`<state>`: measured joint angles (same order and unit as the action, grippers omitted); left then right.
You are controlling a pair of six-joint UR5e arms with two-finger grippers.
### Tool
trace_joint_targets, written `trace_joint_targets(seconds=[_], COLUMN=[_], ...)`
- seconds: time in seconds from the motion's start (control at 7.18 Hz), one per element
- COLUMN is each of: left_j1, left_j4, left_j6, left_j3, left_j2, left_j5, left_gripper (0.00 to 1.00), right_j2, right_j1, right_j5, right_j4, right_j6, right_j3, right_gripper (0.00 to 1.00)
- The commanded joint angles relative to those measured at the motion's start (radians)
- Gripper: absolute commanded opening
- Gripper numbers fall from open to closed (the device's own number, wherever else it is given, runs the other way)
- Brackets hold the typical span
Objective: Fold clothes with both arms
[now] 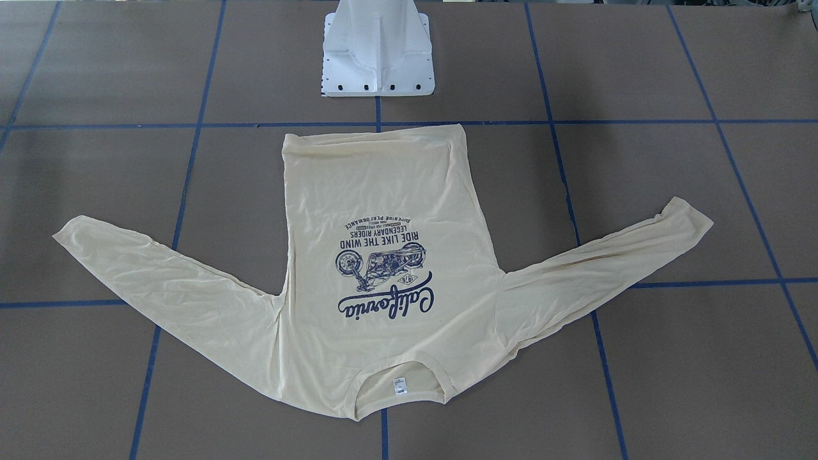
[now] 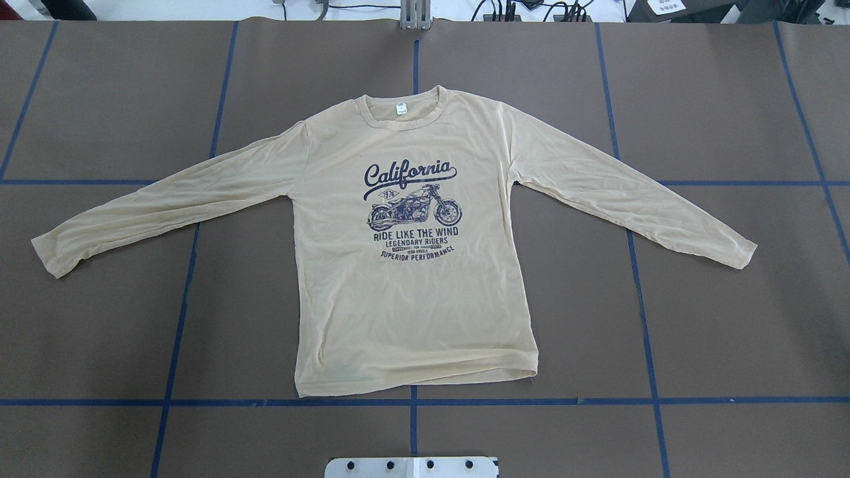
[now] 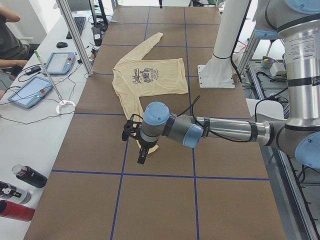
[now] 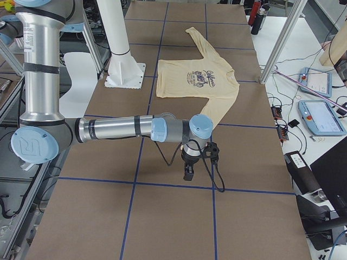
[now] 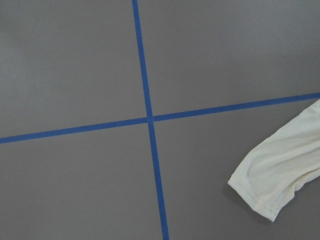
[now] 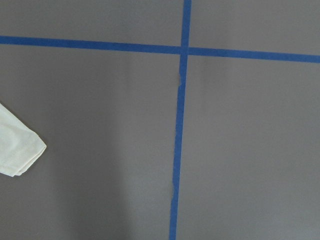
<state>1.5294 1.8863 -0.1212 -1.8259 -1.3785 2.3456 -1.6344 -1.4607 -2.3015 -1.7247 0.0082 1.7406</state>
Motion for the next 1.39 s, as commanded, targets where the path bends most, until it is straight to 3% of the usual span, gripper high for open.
trace_joint_targets(seconds=[0.0,0.28,0.56,0.84,0.97,1.11,1.25], left_j1=[-0.002,-0.002,-0.003,-0.008,-0.015,-0.021,-0.022], left_j4=[0.002,0.042,0.077,0.082,0.097,0.132,0.134], left_j6=[-0.003,0.000,-0.002,-0.002,0.000,-0.003,-0.003], left_j3=[-0.003,-0.001,0.003,0.003,0.003,0.005,0.017], left_j2=[0.002,0.004,0.004,0.004,0.003,0.004,0.004], left_j5=[0.007,0.008,0.008,0.008,0.014,0.038,0.043], left_gripper=[1.00,1.00,1.00,1.00,1.00,1.00,1.00], right_j2=[0.005,0.021,0.028,0.054,0.066,0.068,0.067], right_j1=[0.022,0.061,0.178,0.261,0.305,0.345,0.350], right_j5=[-0.091,-0.159,-0.151,-0.138,-0.097,-0.035,-0.029], right_j4=[0.002,0.066,0.349,0.705,0.781,0.801,0.803], right_j6=[0.006,0.170,0.531,0.828,0.969,1.022,1.029], right_j3=[-0.006,-0.004,-0.079,-0.229,-0.246,-0.251,-0.269], right_gripper=[1.00,1.00,1.00,0.98,0.97,0.94,0.94])
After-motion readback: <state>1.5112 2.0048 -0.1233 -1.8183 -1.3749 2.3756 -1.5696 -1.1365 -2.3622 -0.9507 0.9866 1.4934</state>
